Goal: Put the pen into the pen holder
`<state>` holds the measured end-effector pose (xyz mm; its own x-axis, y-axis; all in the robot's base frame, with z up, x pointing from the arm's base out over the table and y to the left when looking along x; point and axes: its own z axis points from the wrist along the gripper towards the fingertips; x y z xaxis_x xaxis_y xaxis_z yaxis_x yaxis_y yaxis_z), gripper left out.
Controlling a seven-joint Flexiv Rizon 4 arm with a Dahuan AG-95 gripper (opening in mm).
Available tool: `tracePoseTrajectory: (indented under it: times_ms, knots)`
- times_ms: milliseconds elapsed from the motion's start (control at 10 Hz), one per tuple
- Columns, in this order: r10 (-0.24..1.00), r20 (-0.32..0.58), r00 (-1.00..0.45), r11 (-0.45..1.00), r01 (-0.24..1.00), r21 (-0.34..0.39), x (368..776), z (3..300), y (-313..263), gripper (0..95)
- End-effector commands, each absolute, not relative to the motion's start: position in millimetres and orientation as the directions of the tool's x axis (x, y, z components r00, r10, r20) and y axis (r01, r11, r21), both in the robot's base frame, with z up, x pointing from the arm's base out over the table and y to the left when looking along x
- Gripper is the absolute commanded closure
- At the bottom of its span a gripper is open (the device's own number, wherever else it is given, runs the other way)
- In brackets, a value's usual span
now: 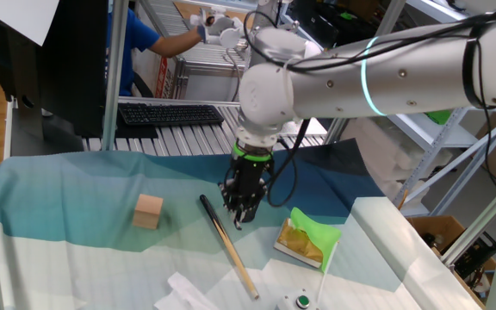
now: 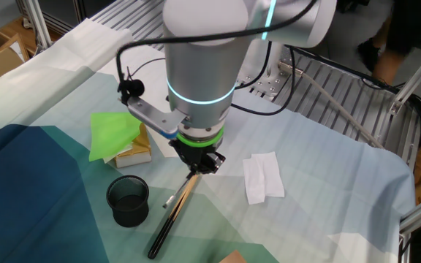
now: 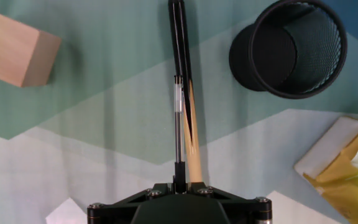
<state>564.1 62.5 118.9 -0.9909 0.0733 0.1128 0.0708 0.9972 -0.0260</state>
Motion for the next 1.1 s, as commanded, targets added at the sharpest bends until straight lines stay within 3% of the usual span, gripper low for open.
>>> tracePoseTrajectory:
  times_ms: [100,1100]
  knots:
    - [0.088,0.114,-0.99,0.996,0.086,-0.026,566.7,122.6,59.2,95.0]
    - [0.161,0.117,-0.98,0.987,0.156,-0.048,581.3,144.5,31.4,95.0]
